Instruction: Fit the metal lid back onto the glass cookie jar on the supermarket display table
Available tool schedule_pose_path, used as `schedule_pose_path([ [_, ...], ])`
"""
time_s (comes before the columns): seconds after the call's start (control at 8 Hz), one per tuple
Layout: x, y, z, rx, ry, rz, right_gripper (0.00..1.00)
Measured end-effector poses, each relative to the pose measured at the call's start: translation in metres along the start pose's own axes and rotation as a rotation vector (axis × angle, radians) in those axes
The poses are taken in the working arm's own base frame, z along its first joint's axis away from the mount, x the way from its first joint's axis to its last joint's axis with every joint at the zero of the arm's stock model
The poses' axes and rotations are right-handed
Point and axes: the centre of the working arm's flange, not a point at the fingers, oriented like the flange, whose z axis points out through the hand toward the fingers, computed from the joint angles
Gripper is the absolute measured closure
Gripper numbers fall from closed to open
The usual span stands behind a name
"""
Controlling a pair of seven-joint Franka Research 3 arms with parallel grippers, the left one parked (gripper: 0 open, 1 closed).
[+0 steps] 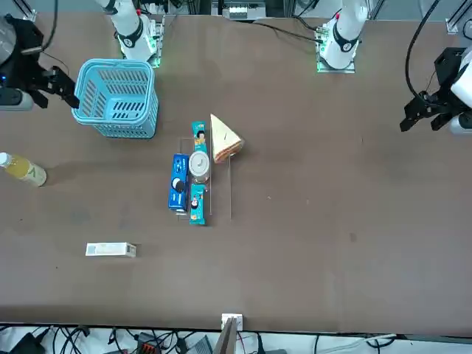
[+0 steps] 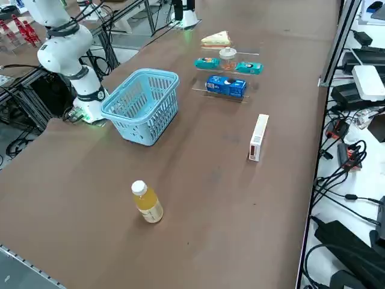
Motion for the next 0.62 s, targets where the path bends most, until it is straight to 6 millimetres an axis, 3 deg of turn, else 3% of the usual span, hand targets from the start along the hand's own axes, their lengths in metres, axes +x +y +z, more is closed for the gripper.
schedule_pose_path([
  [0.62,0.0008,0.0042,-0.0012,0.017,0.001,0.025,0.00],
])
